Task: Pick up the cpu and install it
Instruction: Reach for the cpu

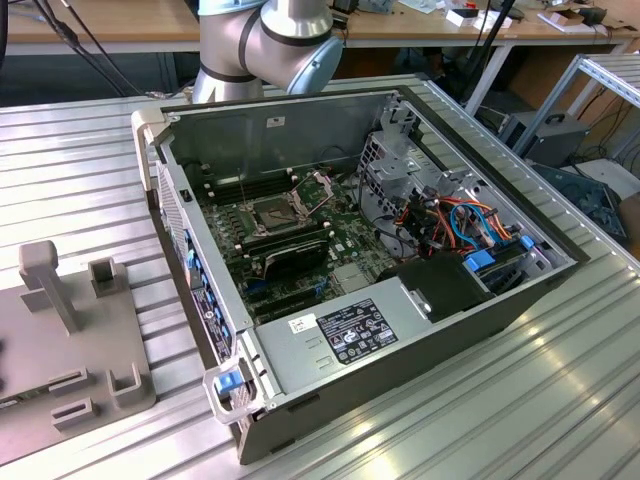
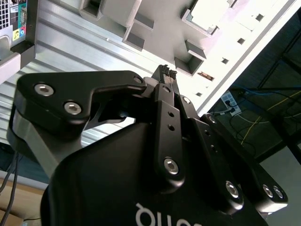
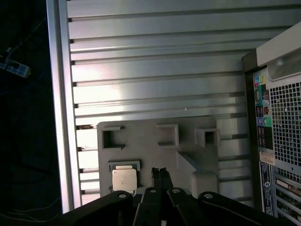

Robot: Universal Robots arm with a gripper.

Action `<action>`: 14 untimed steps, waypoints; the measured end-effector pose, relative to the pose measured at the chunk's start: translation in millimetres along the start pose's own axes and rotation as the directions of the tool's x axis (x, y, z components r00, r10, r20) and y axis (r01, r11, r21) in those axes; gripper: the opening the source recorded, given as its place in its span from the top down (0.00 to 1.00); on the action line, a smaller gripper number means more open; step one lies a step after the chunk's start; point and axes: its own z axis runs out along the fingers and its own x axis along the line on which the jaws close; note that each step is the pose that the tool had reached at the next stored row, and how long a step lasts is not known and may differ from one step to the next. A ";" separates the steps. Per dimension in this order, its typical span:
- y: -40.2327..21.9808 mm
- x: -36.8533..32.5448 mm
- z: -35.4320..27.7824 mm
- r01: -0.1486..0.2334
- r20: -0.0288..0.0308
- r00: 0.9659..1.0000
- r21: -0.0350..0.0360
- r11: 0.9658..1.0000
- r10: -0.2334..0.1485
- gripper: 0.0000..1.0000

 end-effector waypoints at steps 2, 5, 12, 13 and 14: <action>0.0 0.0 0.0 0.000 0.000 1.000 0.000 1.000 0.000 0.89; 0.0 0.0 1.0 0.000 0.000 1.000 0.000 1.000 0.000 0.89; -0.6 5.5 6.1 0.000 0.000 1.000 0.001 1.000 0.000 0.89; -0.8 6.8 7.7 0.000 0.000 1.000 0.002 1.000 0.000 0.89; -1.0 7.5 9.4 0.000 0.000 1.000 0.005 1.000 0.000 0.89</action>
